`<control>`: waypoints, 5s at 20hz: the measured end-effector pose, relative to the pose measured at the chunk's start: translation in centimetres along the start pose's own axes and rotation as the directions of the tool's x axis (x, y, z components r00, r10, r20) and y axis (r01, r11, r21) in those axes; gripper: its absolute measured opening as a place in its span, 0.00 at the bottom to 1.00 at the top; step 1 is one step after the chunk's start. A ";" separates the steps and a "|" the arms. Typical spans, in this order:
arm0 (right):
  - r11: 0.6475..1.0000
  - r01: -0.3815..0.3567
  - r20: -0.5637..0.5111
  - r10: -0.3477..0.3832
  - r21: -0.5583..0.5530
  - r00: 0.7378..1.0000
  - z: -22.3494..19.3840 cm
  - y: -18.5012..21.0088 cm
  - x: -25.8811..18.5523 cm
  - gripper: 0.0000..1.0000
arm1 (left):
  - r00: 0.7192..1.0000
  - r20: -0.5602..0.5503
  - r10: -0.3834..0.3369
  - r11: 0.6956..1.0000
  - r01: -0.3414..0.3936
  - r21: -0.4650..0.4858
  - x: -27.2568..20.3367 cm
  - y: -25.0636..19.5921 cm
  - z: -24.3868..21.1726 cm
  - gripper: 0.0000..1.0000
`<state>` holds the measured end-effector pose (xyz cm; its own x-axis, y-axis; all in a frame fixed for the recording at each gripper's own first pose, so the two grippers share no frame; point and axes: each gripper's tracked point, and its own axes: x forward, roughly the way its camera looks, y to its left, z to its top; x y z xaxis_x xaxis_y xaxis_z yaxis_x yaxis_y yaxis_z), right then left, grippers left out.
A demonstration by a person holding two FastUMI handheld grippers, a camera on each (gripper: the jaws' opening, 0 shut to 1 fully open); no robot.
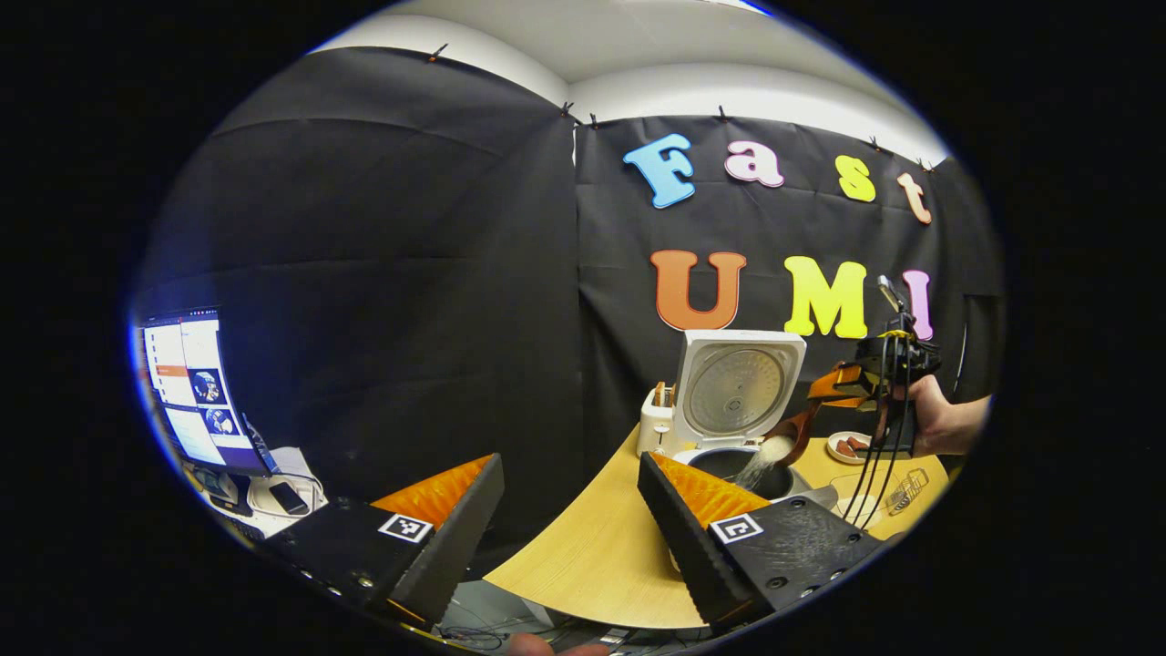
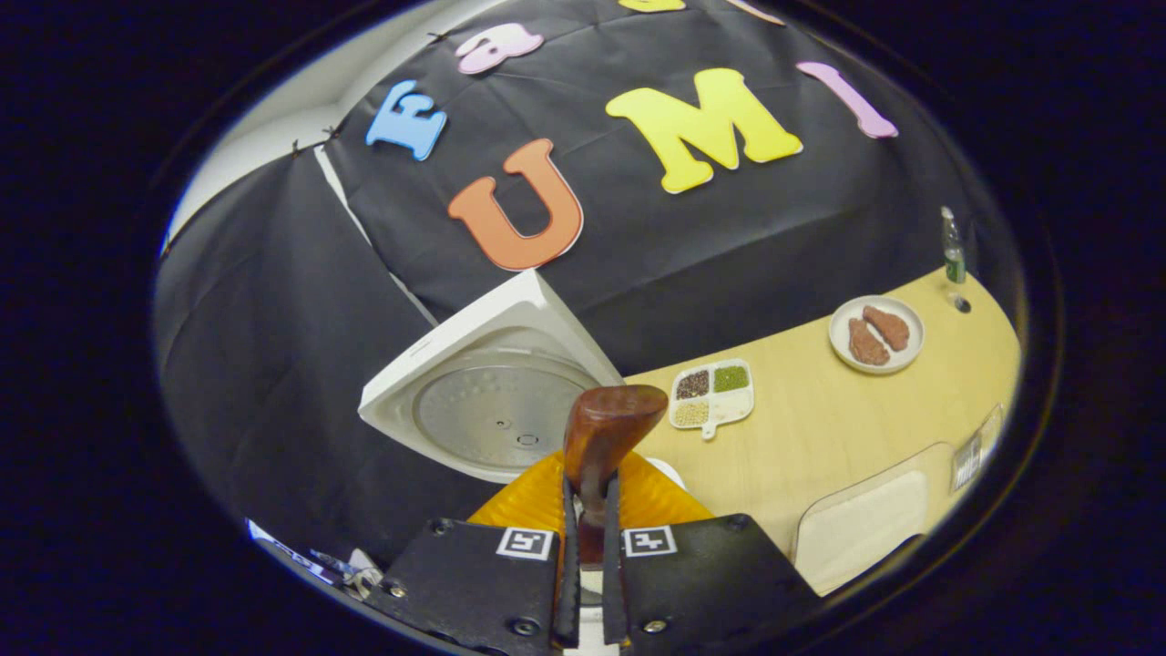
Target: Close the left gripper, press the button to open the rice cooker; take a wooden spoon from the chopstick holder with the right hand, scoop a spoonful of rice and pour it into the rice cooker, then put the wooden spoon back into the chopstick holder.
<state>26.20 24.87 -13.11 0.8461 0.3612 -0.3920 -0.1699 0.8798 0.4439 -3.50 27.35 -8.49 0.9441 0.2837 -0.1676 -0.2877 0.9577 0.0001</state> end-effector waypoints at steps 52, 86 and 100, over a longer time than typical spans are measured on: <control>0.992 0.111 0.246 -0.094 -0.057 0.965 8.4 -13.6 -20.4 0.15 | 0.938 0.059 -0.341 0.940 0.340 0.017 2.5 -19.8 3.8 0.95; 0.930 0.344 0.025 -0.349 0.128 0.937 -3.1 -45.4 -17.3 0.22 | 0.949 -0.081 -0.306 0.949 0.311 0.054 2.2 -33.6 4.6 0.95; 0.865 0.499 0.206 -0.499 0.057 0.842 4.0 -43.4 -27.5 0.83 | 0.909 -0.020 -0.416 0.909 0.416 0.010 4.4 -35.1 6.1 0.95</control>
<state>12.29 -24.51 -18.37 0.9009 -0.1985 -0.3859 0.3038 0.9235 0.2341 11.69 -4.73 -3.22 0.9748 -0.1412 -0.1724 0.1328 0.9894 -0.0595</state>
